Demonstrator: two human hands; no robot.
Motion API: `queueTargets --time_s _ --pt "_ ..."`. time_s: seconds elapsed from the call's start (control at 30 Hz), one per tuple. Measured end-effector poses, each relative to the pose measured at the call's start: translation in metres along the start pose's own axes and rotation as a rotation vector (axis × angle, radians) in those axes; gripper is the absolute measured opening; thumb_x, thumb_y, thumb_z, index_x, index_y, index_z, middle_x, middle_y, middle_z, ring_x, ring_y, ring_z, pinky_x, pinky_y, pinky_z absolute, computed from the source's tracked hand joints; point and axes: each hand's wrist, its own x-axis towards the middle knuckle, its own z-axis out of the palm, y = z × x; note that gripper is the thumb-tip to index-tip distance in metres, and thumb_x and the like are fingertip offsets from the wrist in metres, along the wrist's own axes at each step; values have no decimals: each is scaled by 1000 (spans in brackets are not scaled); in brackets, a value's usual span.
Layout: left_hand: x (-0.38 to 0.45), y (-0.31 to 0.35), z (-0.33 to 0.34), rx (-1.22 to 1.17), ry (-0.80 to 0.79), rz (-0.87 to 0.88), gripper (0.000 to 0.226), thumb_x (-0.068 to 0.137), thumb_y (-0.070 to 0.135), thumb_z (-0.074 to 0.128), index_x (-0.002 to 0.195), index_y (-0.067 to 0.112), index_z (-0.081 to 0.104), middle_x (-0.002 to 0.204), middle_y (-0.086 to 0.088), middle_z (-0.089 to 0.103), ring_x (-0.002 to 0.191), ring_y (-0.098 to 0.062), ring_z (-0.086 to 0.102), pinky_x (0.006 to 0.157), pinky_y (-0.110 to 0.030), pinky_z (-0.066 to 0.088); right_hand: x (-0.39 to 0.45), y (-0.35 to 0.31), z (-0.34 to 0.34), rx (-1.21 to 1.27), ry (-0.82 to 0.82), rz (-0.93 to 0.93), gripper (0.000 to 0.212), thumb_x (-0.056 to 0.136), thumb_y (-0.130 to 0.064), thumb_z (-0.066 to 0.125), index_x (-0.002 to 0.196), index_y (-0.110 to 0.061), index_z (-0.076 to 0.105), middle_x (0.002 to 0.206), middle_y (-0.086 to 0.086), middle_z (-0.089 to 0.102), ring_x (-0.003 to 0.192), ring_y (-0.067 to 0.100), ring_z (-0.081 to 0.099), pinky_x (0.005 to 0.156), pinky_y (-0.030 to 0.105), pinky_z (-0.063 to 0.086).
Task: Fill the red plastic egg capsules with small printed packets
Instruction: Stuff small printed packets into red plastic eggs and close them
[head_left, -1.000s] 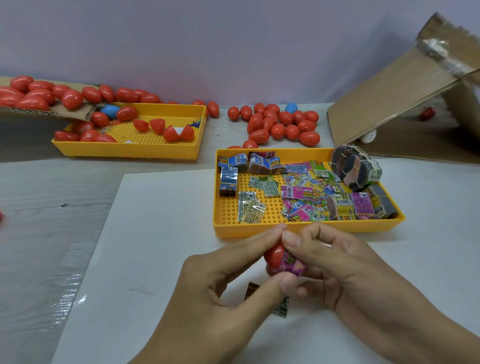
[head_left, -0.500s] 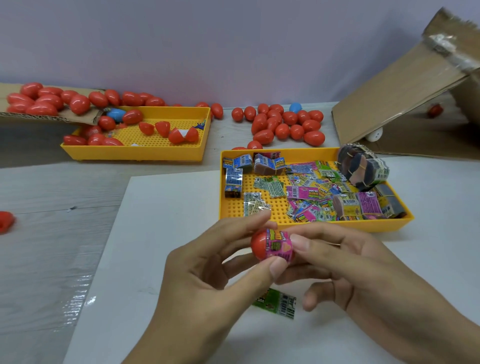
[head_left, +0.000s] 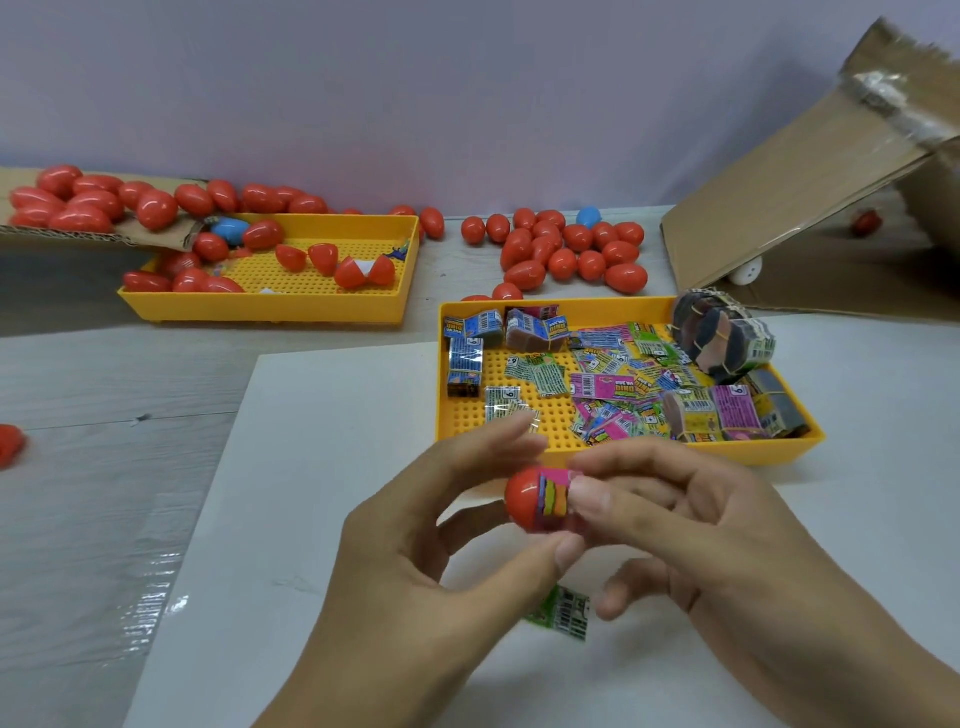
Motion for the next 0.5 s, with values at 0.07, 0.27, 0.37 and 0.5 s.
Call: queueTargets --time_s 0.07,0.27,0.37,0.5 --pt "1 3 -2 -21 36 -132 49 63 39 81 111 38 71 104 3 74 98 -16 72 74 -21 58 0 3 -1 -108 69 -148 34 57 -23 84 90 -19 76 83 11 74 70 21 73 48 29 56" --pt "7 6 -5 -153 -36 -322 38 70 51 71 92 21 78 77 -14 72 66 -28 72 63 -34 60 -5 12 2 -455 94 -476 40 69 -16 81 102 -35 70 99 -7 74 90 13 72 62 24 58" --pt "6 6 -7 -162 -26 -279 30 69 38 77 92 19 79 88 -10 76 73 -28 74 65 -29 61 -5 13 2 -455 69 -501 43 70 -13 80 104 -35 69 101 -8 74 93 13 71 63 23 58" --pt "7 5 -9 -133 -13 -185 34 65 29 81 98 24 78 95 -7 77 90 -22 74 73 -26 59 -2 8 0 -272 67 -343 34 70 -24 79 102 -32 74 99 -1 74 89 16 71 61 28 59"
